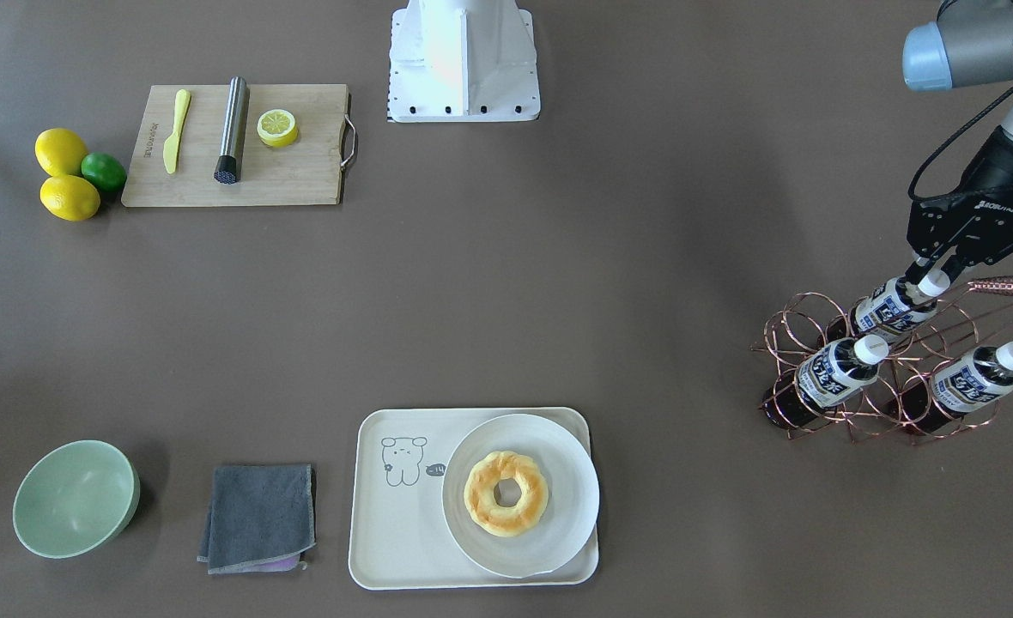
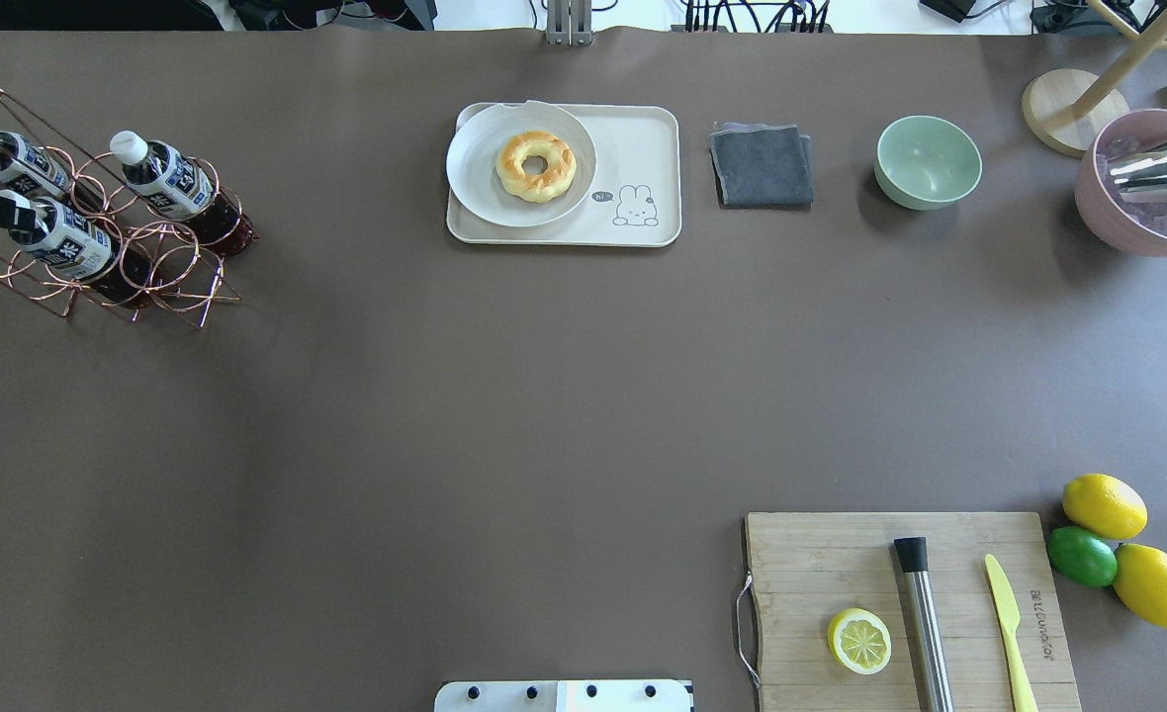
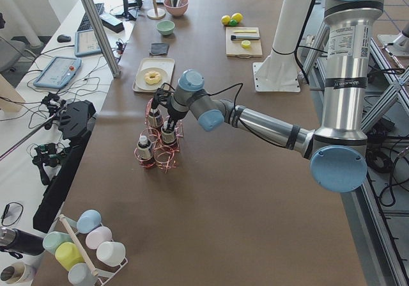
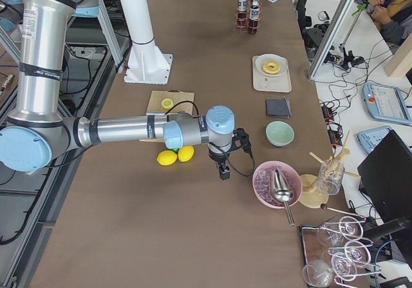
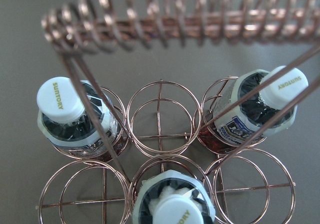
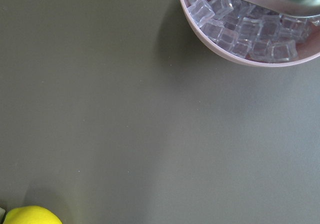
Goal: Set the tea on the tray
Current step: 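Lower the left gripper and grasp the nearest tea bottle's cap, then lift the tea bottle out of the rack with the left gripper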
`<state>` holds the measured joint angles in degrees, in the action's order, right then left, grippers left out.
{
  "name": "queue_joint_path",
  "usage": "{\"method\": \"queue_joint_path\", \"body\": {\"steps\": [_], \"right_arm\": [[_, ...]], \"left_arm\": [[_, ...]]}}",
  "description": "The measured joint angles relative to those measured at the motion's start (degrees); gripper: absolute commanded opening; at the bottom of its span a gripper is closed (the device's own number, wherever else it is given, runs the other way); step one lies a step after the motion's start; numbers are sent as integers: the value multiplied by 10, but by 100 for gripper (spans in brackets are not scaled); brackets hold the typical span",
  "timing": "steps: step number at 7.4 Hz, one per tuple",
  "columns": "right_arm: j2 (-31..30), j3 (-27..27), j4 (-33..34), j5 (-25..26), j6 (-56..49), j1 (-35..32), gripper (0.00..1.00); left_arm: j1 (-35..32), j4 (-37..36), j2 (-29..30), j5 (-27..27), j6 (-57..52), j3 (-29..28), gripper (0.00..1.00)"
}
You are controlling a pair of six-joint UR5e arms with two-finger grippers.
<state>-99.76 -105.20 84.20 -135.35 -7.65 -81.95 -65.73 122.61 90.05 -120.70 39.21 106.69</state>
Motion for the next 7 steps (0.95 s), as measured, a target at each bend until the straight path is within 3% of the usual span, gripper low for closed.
{"method": "queue_joint_path", "body": {"steps": [3,5,7], "right_arm": [[-1,0,0,0,0,1,100],[-2,1,0,1,-1,3,100],[-2,1,0,0,-1,6,100]], "left_arm": [[-61,-36,-3,-10,-51,54,0],[-121,-142,1,-30,-122,116,0],[-139,-237,1,-49,-125,186,0]]}}
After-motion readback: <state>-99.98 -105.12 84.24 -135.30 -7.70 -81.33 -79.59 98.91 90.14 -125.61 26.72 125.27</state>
